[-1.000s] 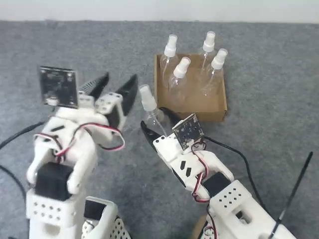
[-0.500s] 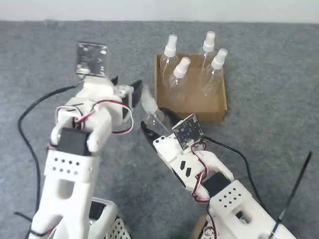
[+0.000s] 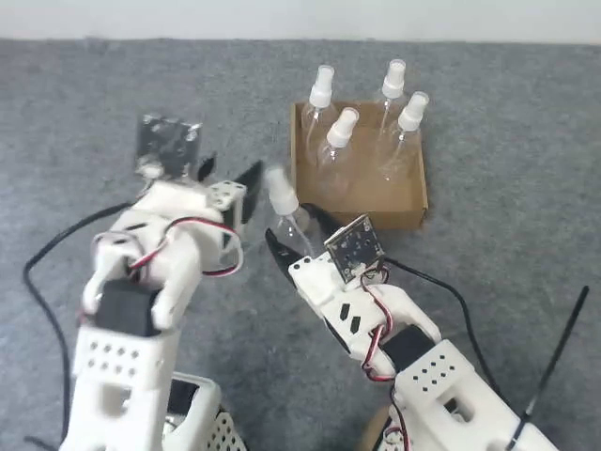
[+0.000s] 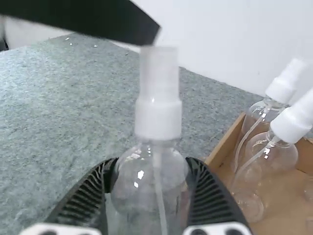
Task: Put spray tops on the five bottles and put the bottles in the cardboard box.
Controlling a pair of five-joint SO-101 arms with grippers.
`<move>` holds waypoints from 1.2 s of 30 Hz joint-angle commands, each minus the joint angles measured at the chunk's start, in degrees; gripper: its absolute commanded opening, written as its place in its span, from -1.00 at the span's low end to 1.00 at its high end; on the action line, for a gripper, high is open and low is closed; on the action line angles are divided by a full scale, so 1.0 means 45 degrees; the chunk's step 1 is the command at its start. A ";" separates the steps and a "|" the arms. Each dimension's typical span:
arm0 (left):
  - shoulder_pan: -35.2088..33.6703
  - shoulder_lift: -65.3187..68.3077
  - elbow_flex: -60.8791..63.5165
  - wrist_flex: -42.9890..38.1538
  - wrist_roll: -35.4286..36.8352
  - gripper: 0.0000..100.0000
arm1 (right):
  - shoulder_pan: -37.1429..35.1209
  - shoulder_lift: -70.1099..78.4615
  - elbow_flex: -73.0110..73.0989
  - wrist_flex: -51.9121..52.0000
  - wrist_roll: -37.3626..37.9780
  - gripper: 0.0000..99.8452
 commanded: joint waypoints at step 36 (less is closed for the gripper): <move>0.2364 -0.5451 0.7121 -0.2032 -0.0879 -0.43 | 0.0400 0.2725 -1.0042 0.9016 -0.0078 -0.99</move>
